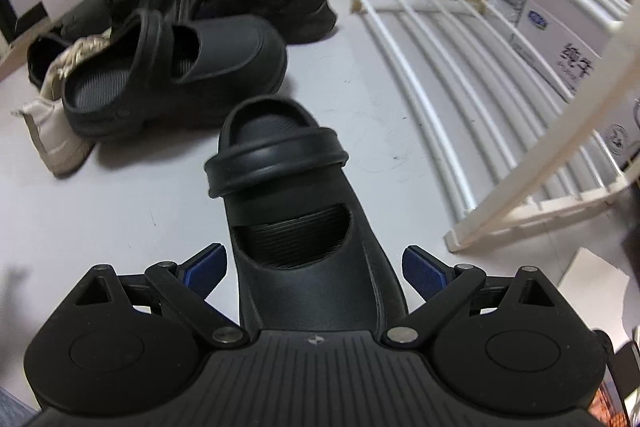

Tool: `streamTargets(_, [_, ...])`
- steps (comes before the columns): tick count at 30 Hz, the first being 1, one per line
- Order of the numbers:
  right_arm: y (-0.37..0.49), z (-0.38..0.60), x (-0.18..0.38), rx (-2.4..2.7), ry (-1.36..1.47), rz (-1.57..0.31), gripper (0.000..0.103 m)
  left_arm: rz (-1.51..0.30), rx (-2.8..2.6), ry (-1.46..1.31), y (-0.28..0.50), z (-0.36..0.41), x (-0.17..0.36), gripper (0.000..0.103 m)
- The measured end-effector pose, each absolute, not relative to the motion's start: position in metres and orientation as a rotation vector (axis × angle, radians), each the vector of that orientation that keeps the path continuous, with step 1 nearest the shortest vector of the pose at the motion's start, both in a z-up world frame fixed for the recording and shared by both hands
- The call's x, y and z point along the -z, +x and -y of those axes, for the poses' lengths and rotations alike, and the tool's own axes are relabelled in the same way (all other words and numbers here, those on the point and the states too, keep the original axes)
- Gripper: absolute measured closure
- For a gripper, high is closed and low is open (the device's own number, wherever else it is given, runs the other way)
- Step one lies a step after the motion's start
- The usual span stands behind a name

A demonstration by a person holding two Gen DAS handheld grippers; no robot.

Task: Organize scattered shoes
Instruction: 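Set the clog down beside the rack and open the right tool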

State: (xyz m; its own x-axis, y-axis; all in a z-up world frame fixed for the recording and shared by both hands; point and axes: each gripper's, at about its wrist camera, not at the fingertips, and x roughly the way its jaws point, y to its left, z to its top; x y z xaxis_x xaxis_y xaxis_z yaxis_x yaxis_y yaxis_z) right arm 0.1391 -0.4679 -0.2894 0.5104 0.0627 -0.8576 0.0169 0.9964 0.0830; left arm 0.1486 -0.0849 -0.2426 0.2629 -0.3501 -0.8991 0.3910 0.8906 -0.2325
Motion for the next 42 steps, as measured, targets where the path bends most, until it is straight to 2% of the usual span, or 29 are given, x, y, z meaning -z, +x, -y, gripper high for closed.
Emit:
streamTargets(5, [0.122,0.465,0.275,-0.016,0.136,-1.023,0.006,-1.208,0.475,0.059,0.150,0.081,0.236,0.019])
streamTargets(17, [0.096,0.430,0.259,0.018,0.257,-0.974,0.006,-1.145,0.405,0.124,0.178,0.096,0.176,0.019])
streamTargets(22, [0.087,0.414,0.234,0.030,0.246,-0.937,0.005,-1.127,0.409,0.125,0.183,0.110,0.158,0.019])
streamTargets(25, [0.081,0.415,0.230,0.048,0.234,-0.916,0.005,-1.114,0.412,0.125,0.183,0.115,0.148,0.014])
streamTargets(30, [0.067,0.429,0.239,0.100,0.361,-0.910,0.005,-1.103,0.396,0.134,0.192,0.124,0.149,0.014])
streamTargets(42, [0.049,0.435,0.258,0.032,0.280,-0.991,0.005,-1.036,0.387,0.082,0.236,0.162,0.167,0.014])
